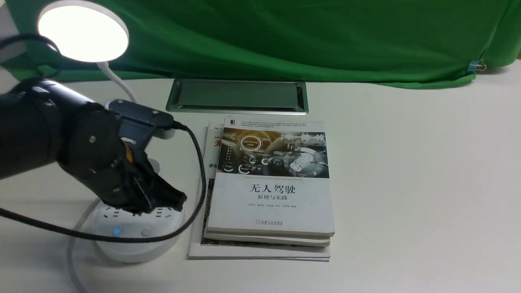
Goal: Turn off the desk lamp on the white desktop by hand.
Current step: 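Press the power button on the round power strip under the lamp with the left gripper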
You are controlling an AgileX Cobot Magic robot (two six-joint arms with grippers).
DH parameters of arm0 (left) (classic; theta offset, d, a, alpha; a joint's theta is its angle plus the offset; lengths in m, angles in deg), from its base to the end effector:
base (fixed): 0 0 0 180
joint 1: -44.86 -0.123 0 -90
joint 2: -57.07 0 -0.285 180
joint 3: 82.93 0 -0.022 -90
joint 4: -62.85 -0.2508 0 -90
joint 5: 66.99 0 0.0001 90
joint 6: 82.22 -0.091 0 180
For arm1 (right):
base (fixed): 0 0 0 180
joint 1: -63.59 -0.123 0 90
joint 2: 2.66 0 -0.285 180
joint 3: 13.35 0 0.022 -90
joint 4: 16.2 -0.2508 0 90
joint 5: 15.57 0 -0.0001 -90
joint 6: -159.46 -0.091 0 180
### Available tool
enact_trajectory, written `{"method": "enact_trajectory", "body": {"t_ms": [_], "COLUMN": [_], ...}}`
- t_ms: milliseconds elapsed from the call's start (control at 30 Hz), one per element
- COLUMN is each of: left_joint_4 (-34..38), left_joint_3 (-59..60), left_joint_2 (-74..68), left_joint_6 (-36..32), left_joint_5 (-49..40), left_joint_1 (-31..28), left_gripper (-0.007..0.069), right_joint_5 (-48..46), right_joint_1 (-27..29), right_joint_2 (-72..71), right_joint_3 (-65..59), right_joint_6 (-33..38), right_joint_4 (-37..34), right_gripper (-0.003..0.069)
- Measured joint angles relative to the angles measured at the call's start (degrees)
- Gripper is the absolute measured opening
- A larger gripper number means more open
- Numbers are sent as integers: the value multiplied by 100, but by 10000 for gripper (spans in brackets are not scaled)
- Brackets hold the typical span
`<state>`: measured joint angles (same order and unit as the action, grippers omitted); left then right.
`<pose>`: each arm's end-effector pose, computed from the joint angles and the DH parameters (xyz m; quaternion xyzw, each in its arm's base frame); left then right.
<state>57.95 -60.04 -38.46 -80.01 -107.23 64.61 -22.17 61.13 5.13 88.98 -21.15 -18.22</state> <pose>0.2762 -0.0938 0.2221 0.1763 0.9662 -0.0027 0.1879 0.0568 0.0028 0.2000 -0.0004 0.7197 0.0322 0.6936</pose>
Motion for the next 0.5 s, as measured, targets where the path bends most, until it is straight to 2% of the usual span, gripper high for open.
{"method": "enact_trajectory", "body": {"t_ms": [67, 300, 500], "left_joint_4": [67, 1045, 1294], "left_joint_3": [51, 682, 725], "left_joint_2": [-7, -274, -428], "left_joint_6": [-37, -731, -917], "left_joint_5": [35, 637, 933], "left_joint_1": [-75, -264, -264], "left_gripper": [12, 12, 11], "right_joint_5": [0, 0, 0], "right_joint_1": [0, 0, 0], "right_joint_2": [0, 0, 0], "right_joint_3": [0, 0, 0], "right_joint_6": [0, 0, 0], "right_joint_4": [0, 0, 0], "right_gripper": [35, 35, 35]}}
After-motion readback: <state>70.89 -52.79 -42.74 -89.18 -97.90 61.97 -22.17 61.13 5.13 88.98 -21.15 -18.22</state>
